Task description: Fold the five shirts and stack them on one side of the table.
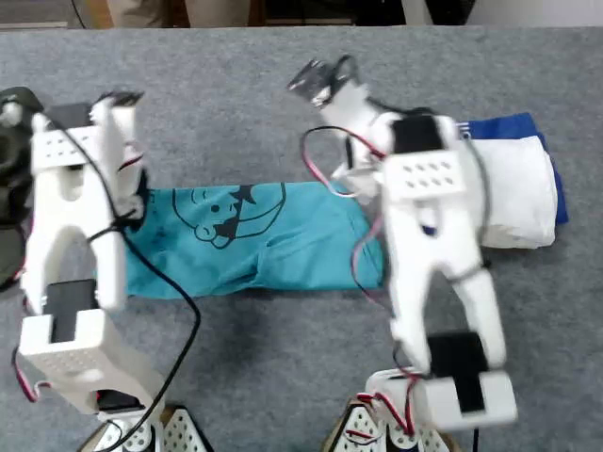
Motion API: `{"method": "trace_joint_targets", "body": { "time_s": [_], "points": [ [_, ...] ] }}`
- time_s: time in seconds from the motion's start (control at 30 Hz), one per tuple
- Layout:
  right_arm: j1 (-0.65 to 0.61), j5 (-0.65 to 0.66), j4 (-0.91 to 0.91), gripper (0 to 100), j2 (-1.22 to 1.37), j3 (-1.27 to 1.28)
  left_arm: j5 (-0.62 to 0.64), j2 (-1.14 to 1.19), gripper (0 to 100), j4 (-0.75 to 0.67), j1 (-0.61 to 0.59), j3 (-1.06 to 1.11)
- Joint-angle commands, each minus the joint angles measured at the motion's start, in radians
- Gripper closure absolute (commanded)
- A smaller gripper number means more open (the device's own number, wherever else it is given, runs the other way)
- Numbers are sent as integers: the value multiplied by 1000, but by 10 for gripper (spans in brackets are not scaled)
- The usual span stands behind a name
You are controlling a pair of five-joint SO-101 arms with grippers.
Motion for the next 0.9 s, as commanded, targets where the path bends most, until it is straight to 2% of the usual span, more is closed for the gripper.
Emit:
{"method": "trace_joint_targets", "body": {
  "time_s": [0.0,0.17,0.37,0.5,0.63,0.87],
  "points": [
    [76,23,77,995,-165,-50,55,-2,982,34,147,-89],
    [203,75,239,995,-266,-50,120,79,982,34,354,-110],
    [367,80,270,995,-334,-48,245,186,982,34,520,-273],
    [409,80,273,995,-348,-12,345,254,982,34,577,-443],
    [410,80,270,995,-349,64,394,309,982,34,577,-591],
    [410,81,241,995,-349,88,476,337,982,23,615,-729]
  ]
}}
